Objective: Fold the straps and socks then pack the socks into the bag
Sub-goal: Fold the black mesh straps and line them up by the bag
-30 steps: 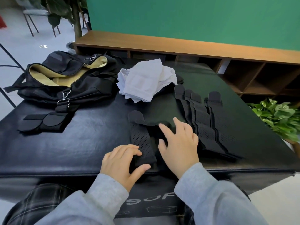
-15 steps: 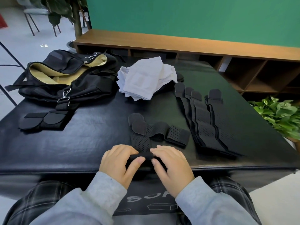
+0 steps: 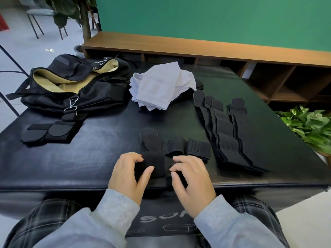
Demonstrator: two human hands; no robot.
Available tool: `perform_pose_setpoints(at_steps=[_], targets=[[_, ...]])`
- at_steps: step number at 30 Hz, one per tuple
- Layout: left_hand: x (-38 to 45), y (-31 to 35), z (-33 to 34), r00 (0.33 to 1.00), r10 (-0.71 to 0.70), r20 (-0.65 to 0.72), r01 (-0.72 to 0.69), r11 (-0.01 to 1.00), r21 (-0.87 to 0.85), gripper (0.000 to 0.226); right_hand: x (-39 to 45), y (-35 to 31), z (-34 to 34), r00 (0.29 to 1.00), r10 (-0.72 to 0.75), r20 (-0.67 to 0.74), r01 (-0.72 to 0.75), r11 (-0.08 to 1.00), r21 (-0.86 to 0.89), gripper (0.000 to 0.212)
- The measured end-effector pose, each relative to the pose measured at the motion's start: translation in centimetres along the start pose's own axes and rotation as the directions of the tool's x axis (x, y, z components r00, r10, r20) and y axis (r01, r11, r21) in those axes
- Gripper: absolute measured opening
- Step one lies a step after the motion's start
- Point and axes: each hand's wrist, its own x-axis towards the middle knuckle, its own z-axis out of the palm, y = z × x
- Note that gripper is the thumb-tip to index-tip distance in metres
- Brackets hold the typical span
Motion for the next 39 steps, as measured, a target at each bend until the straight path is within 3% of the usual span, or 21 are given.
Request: perform_pose_setpoints(at_steps=[3,6,9,13,16,18,20,22,24,27,30,35,39], targets=[[0.1,-0.7,0.2,0.991,0.129,-0.021,-0.128,0.992,0.021,0.024,1.1,0.1,-0.4,0.998,-0.016,0.055,0.023,0.991,-0.134,0.025],[0.2,-0.8,0.2,0.985,0.174,0.009,-0.174,0.978,0.110,0.013,2.3,0.0,-0.7,0.969,0.025,0.244,0.042,0.963,-0.266,0.042],[0.3,-0.7,0.1,0.977,0.211,0.037,-0.214,0.960,0.179,0.028,3.6,-0.3,-1.2,0.898,0.178,0.403,-0.025,0.934,-0.356,0.070],[0.3,-0.5,0.2,0.979,0.202,0.040,-0.206,0.961,0.183,0.033,4.8,-0.7,-1.6,0.881,0.300,0.365,-0.106,0.879,-0.465,0.053],[0.2,-0.5,0.2,0.977,0.210,0.038,-0.214,0.959,0.184,0.033,6.2,-1.5,-1.4,0.838,0.455,0.300,-0.312,0.852,-0.420,0.064],[0.2,-0.5,0.2,0.976,0.215,0.046,-0.219,0.958,0.185,0.032,7.4,-1.8,-1.5,0.757,0.596,0.266,-0.499,0.791,-0.354,0.069],[0.1,-0.7,0.3,0.974,0.222,0.050,-0.227,0.956,0.188,0.031,8.6,-1.9,-1.8,0.674,0.691,0.262,-0.638,0.723,-0.264,0.065],[0.1,-0.8,0.4,0.972,0.229,0.054,-0.235,0.953,0.190,0.030,9.6,-1.7,-2.2,0.636,0.718,0.283,-0.714,0.687,-0.136,0.056],[0.1,-0.9,0.4,0.971,0.233,0.051,-0.238,0.951,0.194,0.030,9.9,-1.6,-2.6,0.658,0.693,0.293,-0.721,0.693,-0.018,0.054],[0.1,-0.9,0.4,0.970,0.240,0.045,-0.244,0.950,0.195,0.030,9.6,-1.7,-2.8,0.763,0.594,0.253,-0.635,0.761,0.129,0.055],[0.1,-0.9,0.5,0.969,0.243,0.041,-0.246,0.949,0.195,0.030,8.8,-1.7,-2.6,0.816,0.524,0.244,-0.569,0.801,0.186,0.055],[0.1,-1.1,0.5,0.965,0.262,0.032,-0.263,0.943,0.204,0.031,7.0,-1.4,-2.7,0.882,0.409,0.235,-0.432,0.901,0.052,0.053],[0.1,-1.0,0.8,0.947,0.311,0.078,-0.320,0.892,0.320,0.040,5.0,-0.8,-2.5,0.908,0.311,0.282,-0.309,0.950,-0.052,0.048]])
